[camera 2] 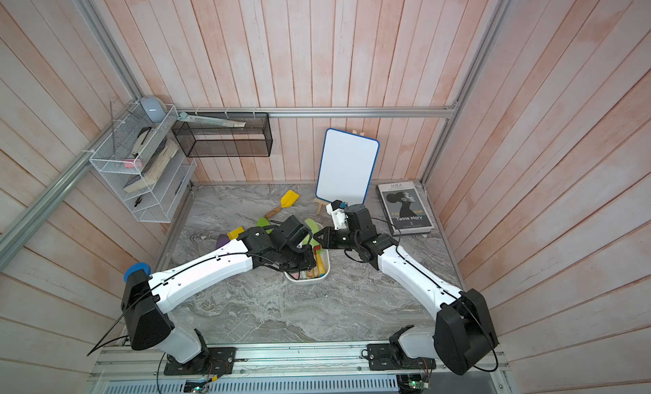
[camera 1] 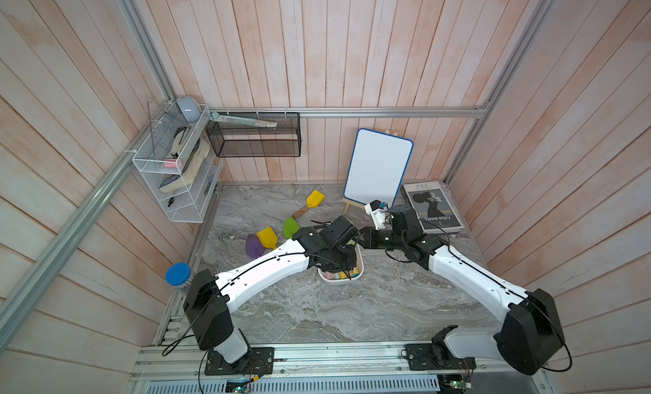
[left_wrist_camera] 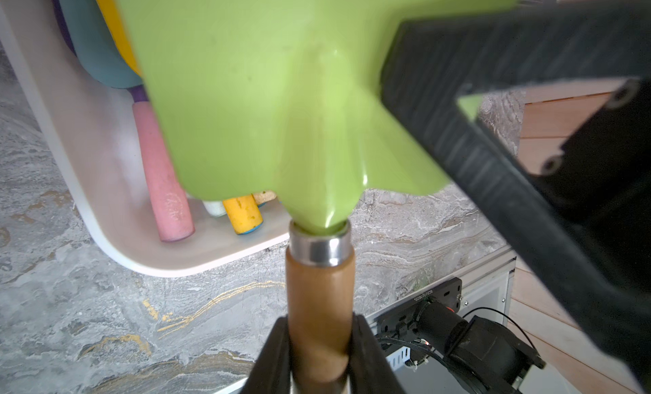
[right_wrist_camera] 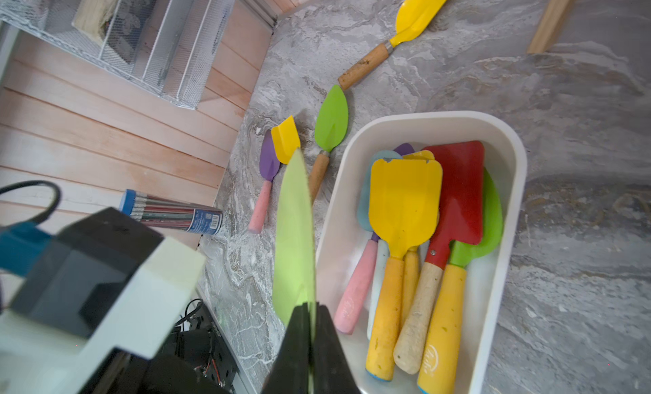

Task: Put the shovel into the storage box
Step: Place the shovel in the storage box.

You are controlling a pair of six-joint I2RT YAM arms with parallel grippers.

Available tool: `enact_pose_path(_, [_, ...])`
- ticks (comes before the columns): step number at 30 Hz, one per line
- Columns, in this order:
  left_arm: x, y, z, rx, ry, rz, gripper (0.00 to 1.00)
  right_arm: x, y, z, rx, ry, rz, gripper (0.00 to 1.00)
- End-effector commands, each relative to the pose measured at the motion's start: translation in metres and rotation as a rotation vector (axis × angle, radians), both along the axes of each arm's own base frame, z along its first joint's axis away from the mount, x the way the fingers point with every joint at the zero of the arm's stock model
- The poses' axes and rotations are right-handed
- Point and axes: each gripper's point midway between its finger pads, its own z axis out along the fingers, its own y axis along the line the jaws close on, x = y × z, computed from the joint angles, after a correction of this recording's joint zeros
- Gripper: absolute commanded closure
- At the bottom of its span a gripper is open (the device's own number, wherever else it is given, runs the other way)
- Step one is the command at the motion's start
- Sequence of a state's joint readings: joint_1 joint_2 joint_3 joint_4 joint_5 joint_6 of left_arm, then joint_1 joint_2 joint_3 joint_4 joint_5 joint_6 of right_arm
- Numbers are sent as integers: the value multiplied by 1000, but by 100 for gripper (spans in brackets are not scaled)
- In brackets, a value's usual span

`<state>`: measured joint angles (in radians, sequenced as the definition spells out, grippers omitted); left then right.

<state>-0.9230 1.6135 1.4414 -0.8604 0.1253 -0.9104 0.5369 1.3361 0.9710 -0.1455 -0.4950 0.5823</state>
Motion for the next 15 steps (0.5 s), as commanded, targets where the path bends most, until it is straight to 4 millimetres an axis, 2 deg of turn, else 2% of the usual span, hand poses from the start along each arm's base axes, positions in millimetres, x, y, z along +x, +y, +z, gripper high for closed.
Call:
enact_pose_path(1, [5,-5,21,-57,-59,-17,68,1,-4,-13,-46,3,-2,100])
enact_pose_path(4, [5,-6,25,-69,-76,-23,43,2,-3,-12,-43,2,-4,100])
enact_pose_path(7, [6,-6,31,-91,-101,-32,30,4,-3,-12,-43,-2,-1,100])
enact_pose_path(10, [6,-4,38,-104,-129,-37,25,8,-1,-11,-37,-7,13,100])
enact_pose_path(15, [3,2,43,-122,-167,-45,24,18,0,-17,-32,-5,36,100])
